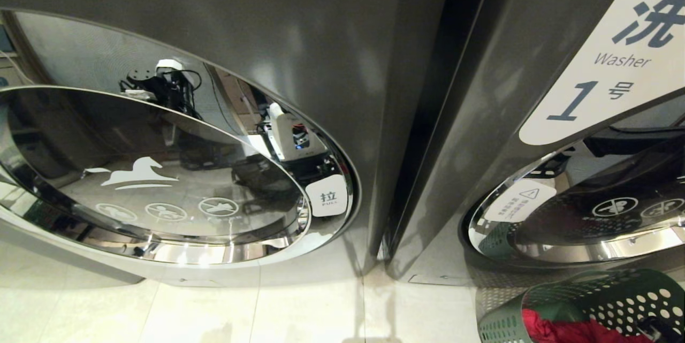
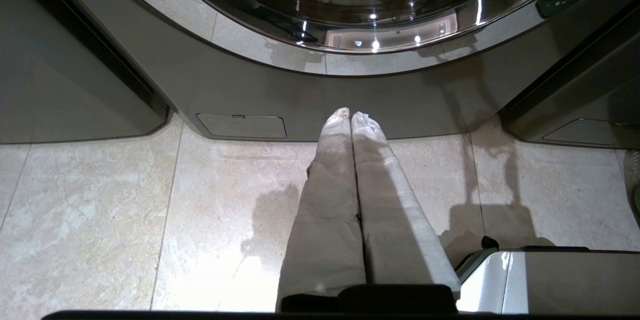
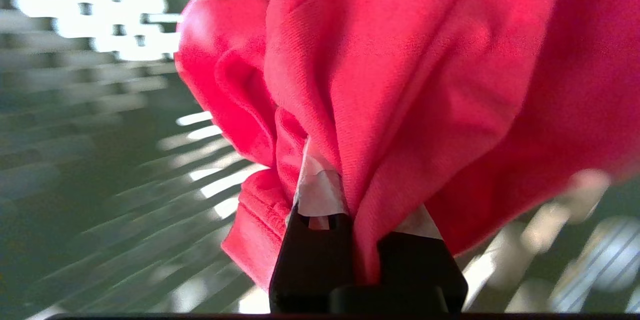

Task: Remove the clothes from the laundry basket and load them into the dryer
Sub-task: Take the clothes out of the basket

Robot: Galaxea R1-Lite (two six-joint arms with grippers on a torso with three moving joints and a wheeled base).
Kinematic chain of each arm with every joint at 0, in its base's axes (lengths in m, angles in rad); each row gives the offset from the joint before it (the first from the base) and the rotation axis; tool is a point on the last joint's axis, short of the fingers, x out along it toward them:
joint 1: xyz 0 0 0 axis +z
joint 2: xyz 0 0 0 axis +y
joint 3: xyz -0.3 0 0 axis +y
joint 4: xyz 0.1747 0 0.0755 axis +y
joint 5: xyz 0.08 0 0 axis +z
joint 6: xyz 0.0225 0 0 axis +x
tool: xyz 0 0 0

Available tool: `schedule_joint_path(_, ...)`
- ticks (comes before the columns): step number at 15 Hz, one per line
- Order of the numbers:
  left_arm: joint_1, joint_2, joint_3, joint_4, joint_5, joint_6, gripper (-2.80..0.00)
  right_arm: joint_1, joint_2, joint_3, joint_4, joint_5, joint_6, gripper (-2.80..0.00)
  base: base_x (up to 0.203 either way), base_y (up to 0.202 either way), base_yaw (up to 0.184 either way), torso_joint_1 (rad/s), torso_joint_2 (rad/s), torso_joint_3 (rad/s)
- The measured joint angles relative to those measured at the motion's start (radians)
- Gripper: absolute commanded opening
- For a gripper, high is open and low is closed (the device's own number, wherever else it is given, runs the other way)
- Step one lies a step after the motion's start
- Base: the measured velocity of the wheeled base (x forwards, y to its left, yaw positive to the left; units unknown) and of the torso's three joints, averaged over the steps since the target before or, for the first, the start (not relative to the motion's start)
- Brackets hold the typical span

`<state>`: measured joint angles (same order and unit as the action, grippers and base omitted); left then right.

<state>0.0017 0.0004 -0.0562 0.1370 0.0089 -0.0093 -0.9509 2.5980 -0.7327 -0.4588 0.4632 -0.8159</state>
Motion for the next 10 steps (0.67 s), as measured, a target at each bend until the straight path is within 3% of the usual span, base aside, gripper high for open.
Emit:
schedule_joint_path(5,0.000,0.000,0.000,0.000,0.000,0.000,-2.80,0.000,-0.430,0.385,-0.008,0.109,0.063,-2.80,0.000,0.000,0.000,0.000,0.00,0.000)
schedule_joint_path(8,0.000,0.000,0.000,0.000,0.000,0.000,-2.80,-0.002,-0.742,0.577,-0.039,0.122,0.085,-2.80,0.000,0.000,0.000,0.000,0.00,0.000)
schedule_joint_path(10,0.000,0.000,0.000,0.000,0.000,0.000,-2.80,-0.005,-0.962,0.646,-0.047,0.104,0.144,-2.80,0.000,0.000,0.000,0.000,0.00,0.000)
